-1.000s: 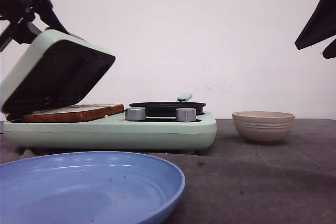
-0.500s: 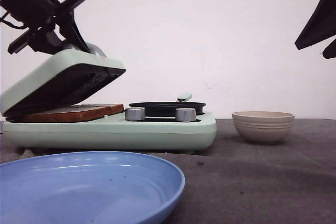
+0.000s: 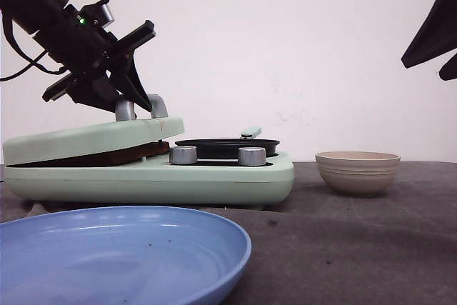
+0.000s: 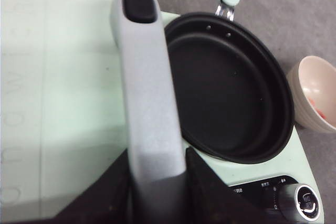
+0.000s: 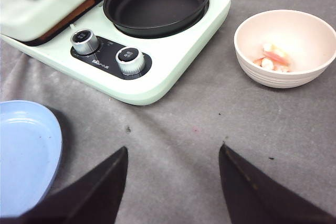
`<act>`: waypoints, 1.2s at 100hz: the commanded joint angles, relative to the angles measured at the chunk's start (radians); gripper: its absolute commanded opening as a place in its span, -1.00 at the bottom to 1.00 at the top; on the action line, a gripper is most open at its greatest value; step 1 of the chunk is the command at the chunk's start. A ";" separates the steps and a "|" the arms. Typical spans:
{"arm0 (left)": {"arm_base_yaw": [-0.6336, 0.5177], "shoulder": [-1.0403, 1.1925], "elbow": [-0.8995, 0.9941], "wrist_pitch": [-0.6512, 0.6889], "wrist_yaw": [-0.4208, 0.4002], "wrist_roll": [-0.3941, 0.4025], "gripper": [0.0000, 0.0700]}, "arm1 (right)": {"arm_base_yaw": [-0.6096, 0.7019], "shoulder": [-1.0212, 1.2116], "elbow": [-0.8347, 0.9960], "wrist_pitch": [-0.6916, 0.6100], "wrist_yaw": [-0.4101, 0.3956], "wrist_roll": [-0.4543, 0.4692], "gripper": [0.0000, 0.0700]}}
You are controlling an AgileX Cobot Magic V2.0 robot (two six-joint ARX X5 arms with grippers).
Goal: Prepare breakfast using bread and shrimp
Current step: 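Swing the lid down over the bread with the left gripper, then open the left gripper and raise it off the lid handle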
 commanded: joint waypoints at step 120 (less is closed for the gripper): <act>0.011 -0.094 0.215 -0.104 0.035 0.040 0.46 | 0.005 0.004 0.006 0.010 0.000 0.001 -0.03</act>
